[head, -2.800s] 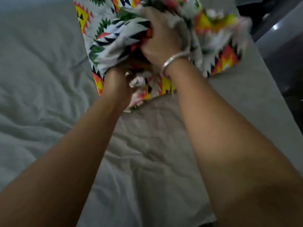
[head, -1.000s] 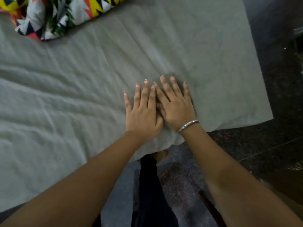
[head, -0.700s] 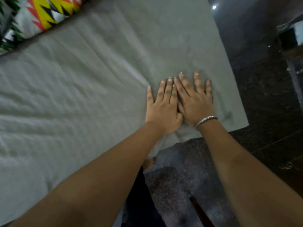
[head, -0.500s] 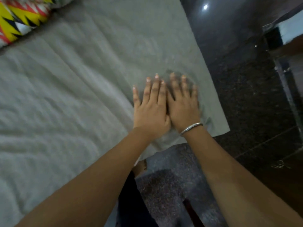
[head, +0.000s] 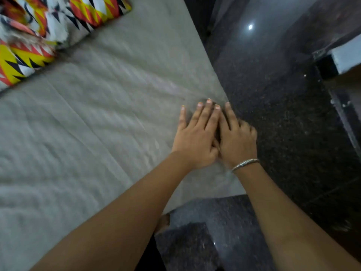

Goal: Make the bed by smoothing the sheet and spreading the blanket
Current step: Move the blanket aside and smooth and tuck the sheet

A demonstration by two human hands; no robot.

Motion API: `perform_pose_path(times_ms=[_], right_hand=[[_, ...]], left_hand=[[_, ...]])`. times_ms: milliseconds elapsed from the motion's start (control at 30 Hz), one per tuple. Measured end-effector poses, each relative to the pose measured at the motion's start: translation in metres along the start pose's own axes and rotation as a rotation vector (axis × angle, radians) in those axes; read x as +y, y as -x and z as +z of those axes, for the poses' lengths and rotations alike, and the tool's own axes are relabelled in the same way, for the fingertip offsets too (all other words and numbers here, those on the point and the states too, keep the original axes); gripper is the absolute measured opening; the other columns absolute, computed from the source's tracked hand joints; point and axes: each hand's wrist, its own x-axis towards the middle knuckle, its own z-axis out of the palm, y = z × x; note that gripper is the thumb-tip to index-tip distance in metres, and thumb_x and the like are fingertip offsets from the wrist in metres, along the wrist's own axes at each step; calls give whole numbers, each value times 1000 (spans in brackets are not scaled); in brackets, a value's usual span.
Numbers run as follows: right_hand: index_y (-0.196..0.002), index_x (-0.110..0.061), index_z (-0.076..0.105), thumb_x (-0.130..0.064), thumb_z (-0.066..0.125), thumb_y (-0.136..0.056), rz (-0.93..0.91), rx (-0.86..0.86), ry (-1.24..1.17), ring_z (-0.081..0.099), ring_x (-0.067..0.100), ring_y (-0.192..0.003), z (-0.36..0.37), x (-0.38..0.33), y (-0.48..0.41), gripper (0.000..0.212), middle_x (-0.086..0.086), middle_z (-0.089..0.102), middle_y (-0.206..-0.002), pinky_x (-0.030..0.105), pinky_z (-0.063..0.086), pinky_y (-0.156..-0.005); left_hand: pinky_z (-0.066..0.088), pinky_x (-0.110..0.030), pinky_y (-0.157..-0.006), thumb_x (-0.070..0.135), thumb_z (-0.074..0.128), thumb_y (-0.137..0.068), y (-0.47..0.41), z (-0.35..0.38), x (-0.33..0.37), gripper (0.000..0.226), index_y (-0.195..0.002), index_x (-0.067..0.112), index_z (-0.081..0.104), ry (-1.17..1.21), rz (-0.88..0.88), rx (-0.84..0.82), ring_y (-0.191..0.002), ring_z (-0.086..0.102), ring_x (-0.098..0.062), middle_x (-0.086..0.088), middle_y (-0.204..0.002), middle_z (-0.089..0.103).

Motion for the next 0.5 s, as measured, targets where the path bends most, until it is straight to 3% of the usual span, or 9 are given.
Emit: perform_pose_path(times_ms=[67, 133, 233, 300, 367, 500], right_hand=[[-142, -18, 37, -54, 31, -84, 23, 32, 60, 47, 50, -118, -8, -11, -21, 69, 17, 38, -146, 66, 36, -90], [-144, -19, 35, -53, 31, -84, -99, 39, 59, 35, 46, -131, -15, -30, -53, 68, 14, 37, -148, 69, 25, -98], [-146, -24, 30, -41, 29, -89, -399, -68, 112, 26, 33, -140, -12, -58, -96, 60, 1, 31, -153, 64, 21, -105], [-149, -24, 22, -36, 27, -91, -532, -131, 158, 18, 26, -144, -3, -56, -115, 59, -4, 23, -156, 55, 16, -112], [-147, -21, 28, -38, 28, -88, -507, -124, 161, 24, 28, -142, 2, -40, -126, 62, -2, 29, -153, 50, 19, -112], [-144, -20, 35, -41, 36, -82, -264, -174, 141, 45, 36, -128, -8, -15, -129, 65, -4, 33, -151, 65, 31, -98]], left_hand=[[-10, -53, -112, 38, 37, -75, -4, -11, -14, 80, -148, 8, 20, 11, -131, 159, -146, 7, -26, -13, -157, 13], [-11, -54, -110, 36, 40, -78, -10, -19, -30, 78, -147, 6, 22, 3, -297, 232, -146, 6, -29, -15, -157, 13], [-12, -58, -109, 39, 29, -77, -24, -17, -50, 82, -150, 11, 6, 28, -472, 99, -146, -7, -28, -10, -159, -2], [-9, -62, -110, 41, 17, -75, -37, -10, -56, 82, -150, 13, 2, -9, -468, 24, -145, -11, -25, -6, -159, -5], [-12, -64, -107, 43, 13, -73, -51, -8, -54, 83, -150, 12, 6, -47, -425, -3, -146, -9, -21, -4, -159, -2], [-15, -59, -108, 41, 13, -67, -82, -19, -45, 88, -150, 12, 8, -20, -255, -34, -146, -3, -21, -5, -159, 1]])
